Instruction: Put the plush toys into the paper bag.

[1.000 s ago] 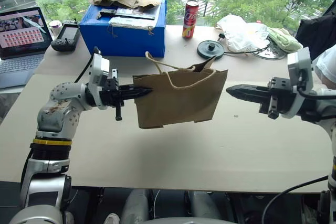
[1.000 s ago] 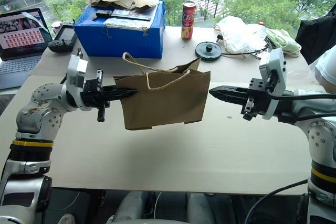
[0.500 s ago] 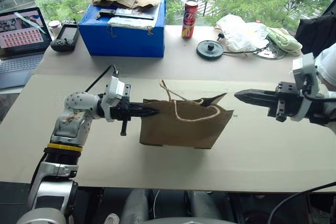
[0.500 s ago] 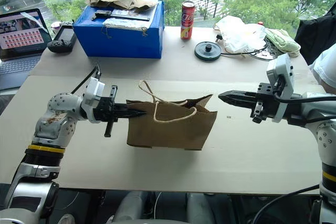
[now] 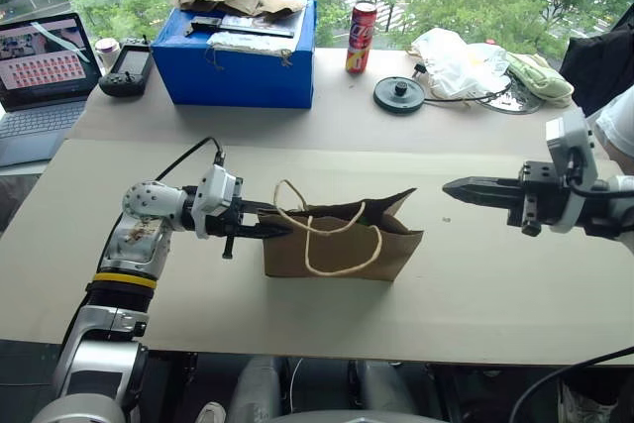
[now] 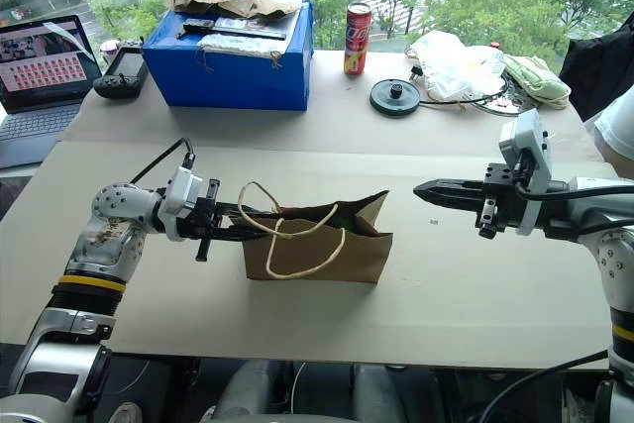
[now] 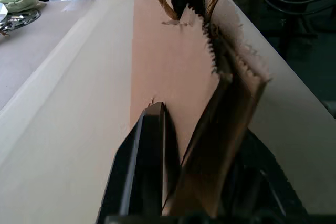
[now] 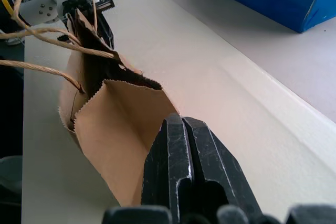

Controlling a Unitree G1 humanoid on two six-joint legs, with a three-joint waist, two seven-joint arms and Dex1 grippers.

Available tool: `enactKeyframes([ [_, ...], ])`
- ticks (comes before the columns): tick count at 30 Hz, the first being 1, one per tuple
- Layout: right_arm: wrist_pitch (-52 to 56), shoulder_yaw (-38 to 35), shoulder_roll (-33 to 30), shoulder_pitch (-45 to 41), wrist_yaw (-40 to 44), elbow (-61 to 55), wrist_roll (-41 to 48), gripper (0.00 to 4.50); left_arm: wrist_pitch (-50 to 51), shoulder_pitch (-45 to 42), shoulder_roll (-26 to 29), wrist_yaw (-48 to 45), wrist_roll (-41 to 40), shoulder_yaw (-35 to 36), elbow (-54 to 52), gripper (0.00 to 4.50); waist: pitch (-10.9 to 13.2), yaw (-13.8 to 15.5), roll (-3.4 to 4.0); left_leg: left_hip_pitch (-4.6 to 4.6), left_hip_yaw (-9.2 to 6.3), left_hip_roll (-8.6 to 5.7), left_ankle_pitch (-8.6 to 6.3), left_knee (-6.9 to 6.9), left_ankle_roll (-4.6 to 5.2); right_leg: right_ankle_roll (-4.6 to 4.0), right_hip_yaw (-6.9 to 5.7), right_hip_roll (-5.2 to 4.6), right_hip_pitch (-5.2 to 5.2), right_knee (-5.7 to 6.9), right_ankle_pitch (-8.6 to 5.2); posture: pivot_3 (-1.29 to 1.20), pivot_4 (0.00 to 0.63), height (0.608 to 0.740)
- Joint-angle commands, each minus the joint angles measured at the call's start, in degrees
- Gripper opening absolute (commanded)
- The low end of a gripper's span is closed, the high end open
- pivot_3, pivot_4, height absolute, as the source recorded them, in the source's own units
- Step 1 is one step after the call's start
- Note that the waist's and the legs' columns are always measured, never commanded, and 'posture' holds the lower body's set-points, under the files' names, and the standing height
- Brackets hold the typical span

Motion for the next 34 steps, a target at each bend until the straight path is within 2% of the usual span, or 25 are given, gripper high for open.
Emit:
enactKeyframes([
  [1,-1.6,-0.4,-1.2,-0.1,0.5,-1.3,-0.2,0.0,-0.8,-1.0,1.1,-0.1,0.0,0.9,-0.9,2.96,0.0,0.0,0.0,0.0,0.0,0.0,0.0,0.0,0.0,0.0,0.0,0.0,0.0,0.01,0.0,0.0,0.15,0.739],
  [4,-1.7,0.0,-1.4,-0.2,0.6,-1.3,-0.4,0.0,0.8,-1.0,2.1,0.3,-0.4,1.2,-2.5,4.13,0.0,0.0,0.0,0.0,0.0,0.0,0.0,0.0,0.0,0.0,0.0,0.0,0.0,0.01,0.0,0.0,0.15,0.739],
  [12,-2.1,0.2,-2.1,-0.2,1.3,-1.5,-0.9,0.0,21.5,-2.5,10.5,2.5,-9.2,5.4,-14.4,4.13,0.0,-0.1,0.0,0.01,-0.01,0.05,0.0,0.0,0.0,0.01,0.0,0.0,-0.02,0.04,0.0,0.0,0.15,0.739],
  [19,-2.8,0.2,-2.7,-0.1,2.2,-2.3,-0.5,0.0,38.1,-7.2,17.5,3.6,-17.4,9.8,-17.5,4.13,0.0,-0.1,0.0,0.02,-0.01,0.02,0.0,0.01,0.0,0.02,0.0,0.03,-0.02,0.05,-0.01,0.0,0.15,0.739],
  [24,-3.3,0.6,-2.4,-0.6,3.5,-2.8,-0.3,0.0,41.2,-8.5,18.5,5.9,-18.5,11.4,-17.1,4.13,0.0,-0.1,0.01,0.03,0.0,0.02,0.0,0.01,0.0,0.02,0.0,0.08,-0.02,0.05,-0.01,0.0,0.15,0.739],
  [34,-4.0,1.5,-1.9,-1.5,3.7,-2.2,-0.7,0.0,41.3,-7.7,18.0,7.6,-19.1,11.5,-18.2,4.13,0.0,0.0,0.01,0.01,0.03,0.01,0.0,0.02,-0.01,0.01,0.01,0.08,-0.03,0.05,-0.01,0.0,0.15,0.739],
])
